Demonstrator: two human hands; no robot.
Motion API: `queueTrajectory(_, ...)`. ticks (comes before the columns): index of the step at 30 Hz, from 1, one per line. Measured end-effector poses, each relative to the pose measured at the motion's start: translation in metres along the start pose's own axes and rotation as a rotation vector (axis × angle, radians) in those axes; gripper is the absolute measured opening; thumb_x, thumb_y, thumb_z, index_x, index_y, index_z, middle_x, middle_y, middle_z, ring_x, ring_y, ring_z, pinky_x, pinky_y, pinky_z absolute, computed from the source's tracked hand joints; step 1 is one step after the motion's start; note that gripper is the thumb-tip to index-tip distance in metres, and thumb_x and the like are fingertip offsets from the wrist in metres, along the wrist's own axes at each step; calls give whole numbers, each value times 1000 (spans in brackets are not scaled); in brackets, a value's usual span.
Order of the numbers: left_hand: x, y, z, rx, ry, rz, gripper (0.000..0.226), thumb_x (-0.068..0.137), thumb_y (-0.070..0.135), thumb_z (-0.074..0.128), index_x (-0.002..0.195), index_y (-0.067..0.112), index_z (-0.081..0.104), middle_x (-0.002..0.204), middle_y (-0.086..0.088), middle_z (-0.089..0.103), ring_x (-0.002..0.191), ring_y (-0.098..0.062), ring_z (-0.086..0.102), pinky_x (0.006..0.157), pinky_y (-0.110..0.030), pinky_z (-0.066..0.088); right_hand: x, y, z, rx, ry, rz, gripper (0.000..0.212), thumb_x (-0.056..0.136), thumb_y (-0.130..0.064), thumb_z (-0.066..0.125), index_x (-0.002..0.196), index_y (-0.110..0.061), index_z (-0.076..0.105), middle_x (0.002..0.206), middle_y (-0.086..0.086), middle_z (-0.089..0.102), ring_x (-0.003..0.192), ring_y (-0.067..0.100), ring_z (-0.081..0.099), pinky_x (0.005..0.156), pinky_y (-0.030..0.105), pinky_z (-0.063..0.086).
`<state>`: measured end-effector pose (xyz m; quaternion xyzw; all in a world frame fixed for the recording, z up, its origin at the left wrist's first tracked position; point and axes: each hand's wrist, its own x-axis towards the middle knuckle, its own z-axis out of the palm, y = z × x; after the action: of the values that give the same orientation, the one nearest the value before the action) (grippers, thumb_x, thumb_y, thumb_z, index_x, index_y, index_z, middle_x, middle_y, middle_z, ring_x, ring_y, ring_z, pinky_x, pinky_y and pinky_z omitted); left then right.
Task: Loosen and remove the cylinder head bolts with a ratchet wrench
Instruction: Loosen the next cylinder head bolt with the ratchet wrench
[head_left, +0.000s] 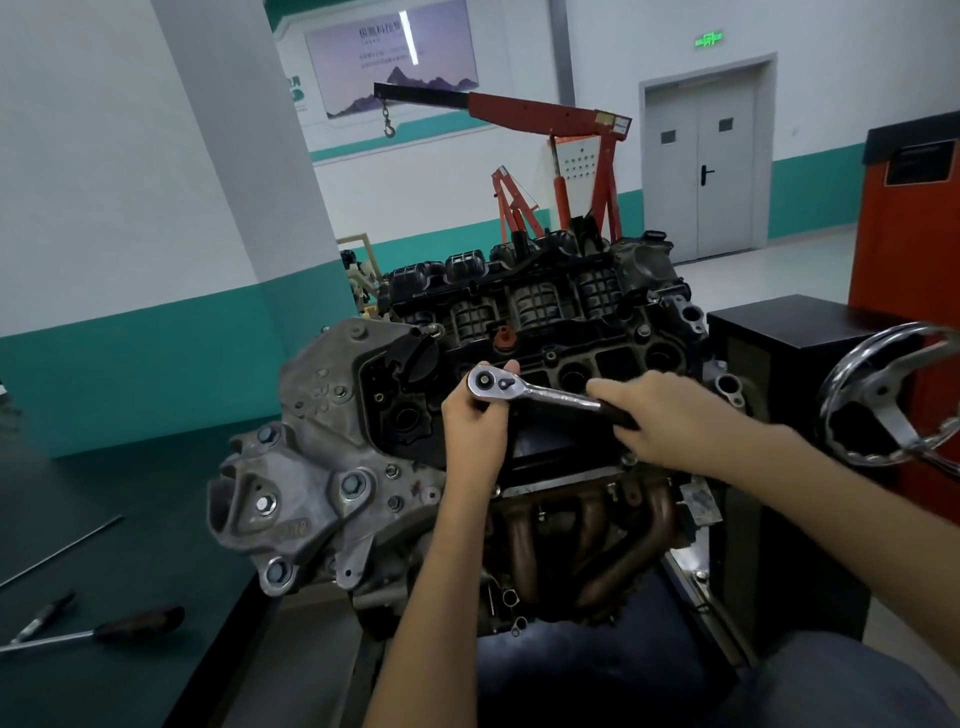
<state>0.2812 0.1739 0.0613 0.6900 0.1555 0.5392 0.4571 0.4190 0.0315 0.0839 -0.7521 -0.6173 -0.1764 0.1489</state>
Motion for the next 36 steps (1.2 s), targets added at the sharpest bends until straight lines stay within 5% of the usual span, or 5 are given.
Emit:
queueTrajectory(8, 7, 5, 6, 175, 62, -61, 46, 96, 19, 58, 63, 17, 26, 60, 1, 26, 61, -15, 25, 61, -31, 25, -33, -162, 94, 944, 304, 461, 26, 84, -10, 54, 108, -20, 53, 70, 0, 56, 70, 22, 61, 63, 33, 51)
queueTrajectory(15, 9, 1, -2, 106, -104, -4, 50, 95, 21, 61, 54, 27, 33, 53, 13, 32, 56, -7, 29, 55, -20, 28, -38, -59, 48, 640, 9, 210, 40, 80, -6, 57, 115, -24, 54, 71, 6, 51, 53, 15, 50, 52, 26, 44)
queueTrajectory(22, 14, 5, -6, 108, -123, -16, 51, 96, 13, 57, 50, 28, 41, 51, 15, 38, 54, 1, 35, 57, -17, 32, 10, 2, -17, -74, -35, -42, 29, 88, -19, 54, 115, -27, 47, 77, -2, 55, 72, 23, 59, 64, 34, 48)
queueTrajectory(30, 8, 6, 4, 105, 27, -34, 49, 97, 14, 57, 61, 20, 24, 59, 8, 21, 57, -8, 21, 56, -28, 23, -40, -128, 78, 782, 140, 330, 33, 84, -8, 53, 114, -18, 42, 75, 8, 58, 68, 24, 59, 61, 36, 51)
queueTrajectory(36, 13, 0, -4, 109, -34, -65, 54, 96, 19, 59, 50, 30, 32, 53, 12, 25, 56, -9, 23, 57, -30, 23, -37, -108, 72, 754, 60, 270, 37, 83, -8, 55, 116, -22, 45, 69, -1, 49, 55, 9, 49, 49, 15, 41)
